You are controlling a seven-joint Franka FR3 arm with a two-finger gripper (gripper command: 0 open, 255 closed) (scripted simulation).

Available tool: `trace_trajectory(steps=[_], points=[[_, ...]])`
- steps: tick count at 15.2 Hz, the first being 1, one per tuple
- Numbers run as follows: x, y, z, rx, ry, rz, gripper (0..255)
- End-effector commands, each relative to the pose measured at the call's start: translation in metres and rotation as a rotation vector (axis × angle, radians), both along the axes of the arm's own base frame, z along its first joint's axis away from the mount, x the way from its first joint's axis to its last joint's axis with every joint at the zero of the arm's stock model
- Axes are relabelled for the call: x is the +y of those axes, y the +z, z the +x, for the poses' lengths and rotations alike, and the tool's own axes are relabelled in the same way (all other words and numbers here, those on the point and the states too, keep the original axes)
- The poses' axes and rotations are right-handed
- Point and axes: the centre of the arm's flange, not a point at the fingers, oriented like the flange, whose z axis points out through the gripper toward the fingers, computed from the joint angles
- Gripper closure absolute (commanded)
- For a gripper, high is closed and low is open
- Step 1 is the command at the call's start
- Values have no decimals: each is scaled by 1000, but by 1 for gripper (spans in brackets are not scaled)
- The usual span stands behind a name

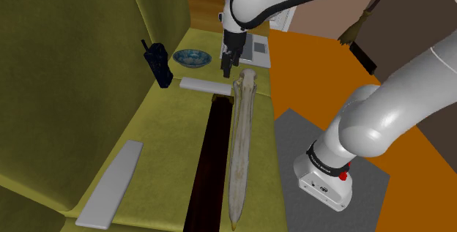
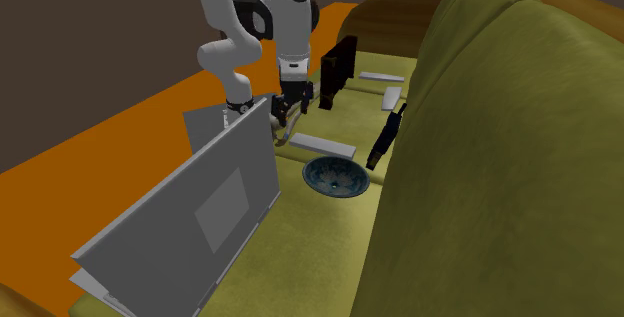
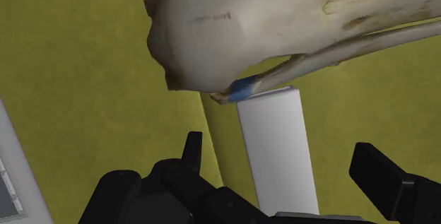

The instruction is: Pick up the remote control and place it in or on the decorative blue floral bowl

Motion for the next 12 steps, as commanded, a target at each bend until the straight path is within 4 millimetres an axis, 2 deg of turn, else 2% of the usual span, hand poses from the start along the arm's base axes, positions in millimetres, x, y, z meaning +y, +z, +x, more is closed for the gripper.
trace_trajectory(steps=[1, 7, 12], points=[[16, -12, 14, -13, 30, 11, 0], [62, -46, 59, -48, 120, 42, 0], [63, -68, 59, -48, 121, 43, 0]])
